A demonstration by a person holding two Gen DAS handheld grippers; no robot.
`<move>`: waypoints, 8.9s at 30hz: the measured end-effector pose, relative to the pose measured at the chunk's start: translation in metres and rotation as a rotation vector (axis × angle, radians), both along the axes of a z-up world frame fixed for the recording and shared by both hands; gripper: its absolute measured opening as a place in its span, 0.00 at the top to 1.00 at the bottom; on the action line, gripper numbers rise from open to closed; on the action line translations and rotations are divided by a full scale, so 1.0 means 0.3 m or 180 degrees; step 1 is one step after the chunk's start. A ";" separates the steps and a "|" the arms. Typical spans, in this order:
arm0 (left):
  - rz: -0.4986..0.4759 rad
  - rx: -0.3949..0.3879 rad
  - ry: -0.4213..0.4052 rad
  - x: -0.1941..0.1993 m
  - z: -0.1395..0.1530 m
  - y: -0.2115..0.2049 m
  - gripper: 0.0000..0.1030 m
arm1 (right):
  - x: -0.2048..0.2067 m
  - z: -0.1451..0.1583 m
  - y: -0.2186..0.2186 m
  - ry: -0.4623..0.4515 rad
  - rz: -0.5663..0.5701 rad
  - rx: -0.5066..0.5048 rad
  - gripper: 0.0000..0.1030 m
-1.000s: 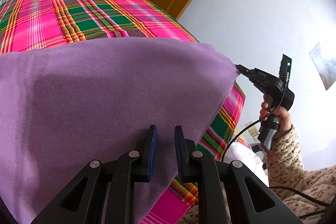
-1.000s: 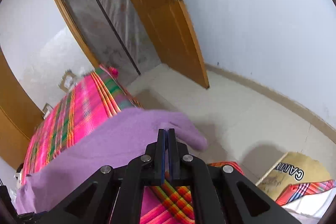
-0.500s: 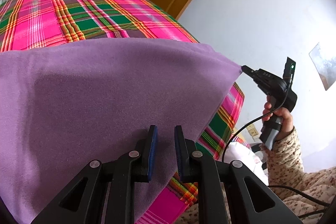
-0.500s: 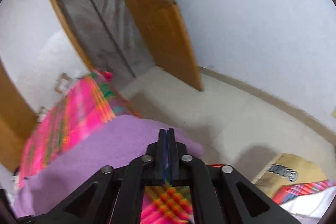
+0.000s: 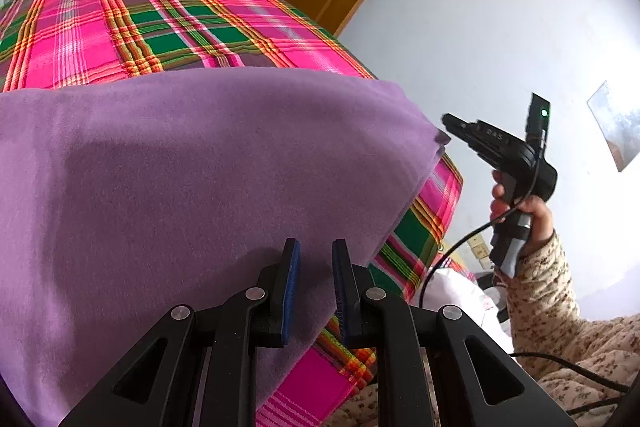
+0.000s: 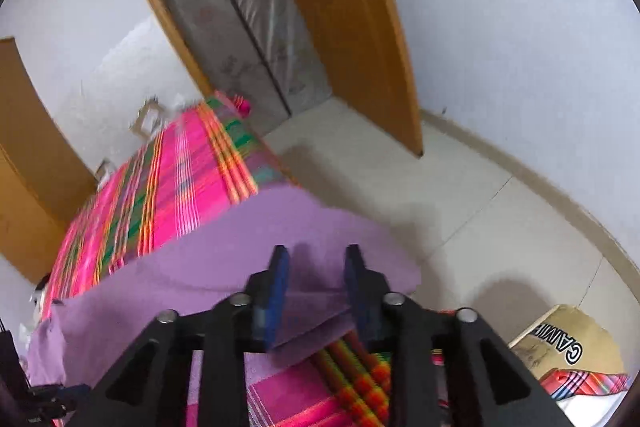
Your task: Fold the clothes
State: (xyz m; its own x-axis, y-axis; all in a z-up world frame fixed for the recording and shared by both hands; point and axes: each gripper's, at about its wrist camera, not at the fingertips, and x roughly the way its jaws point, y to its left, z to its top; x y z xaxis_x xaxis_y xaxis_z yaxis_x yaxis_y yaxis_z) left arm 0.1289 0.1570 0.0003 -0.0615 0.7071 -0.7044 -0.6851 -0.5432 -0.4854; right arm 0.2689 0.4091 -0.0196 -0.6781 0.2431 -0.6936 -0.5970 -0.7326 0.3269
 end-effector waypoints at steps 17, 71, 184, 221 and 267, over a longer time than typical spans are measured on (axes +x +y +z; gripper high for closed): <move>0.0081 0.0007 0.0020 0.012 0.006 -0.066 0.84 | 0.078 0.057 -0.214 -0.0048 -0.0002 0.0597 0.67; 0.1421 0.0057 0.0107 -0.062 0.019 -0.658 0.84 | -0.194 0.042 -0.652 -0.0335 0.1271 0.0830 0.94; 0.1431 -0.0412 -0.0432 -0.673 0.046 -0.566 0.79 | -0.848 0.033 -0.909 -0.0404 0.3385 0.0590 0.99; 0.1584 -0.0081 -0.0107 -0.704 0.077 -0.587 0.91 | -0.646 0.029 -0.669 -0.0602 0.2151 0.0742 0.82; 0.3497 0.0002 -0.0530 -0.057 0.023 -1.462 0.81 | -0.435 -0.009 -1.650 -0.0069 0.4585 0.0374 0.71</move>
State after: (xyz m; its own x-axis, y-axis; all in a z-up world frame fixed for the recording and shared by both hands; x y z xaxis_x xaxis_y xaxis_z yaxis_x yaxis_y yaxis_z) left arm 0.1119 -0.2817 0.0072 -0.5596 0.3263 -0.7618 0.2424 -0.8146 -0.5270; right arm 0.1383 -0.0857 -0.0224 -0.3682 -0.5743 -0.7311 0.6653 -0.7121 0.2244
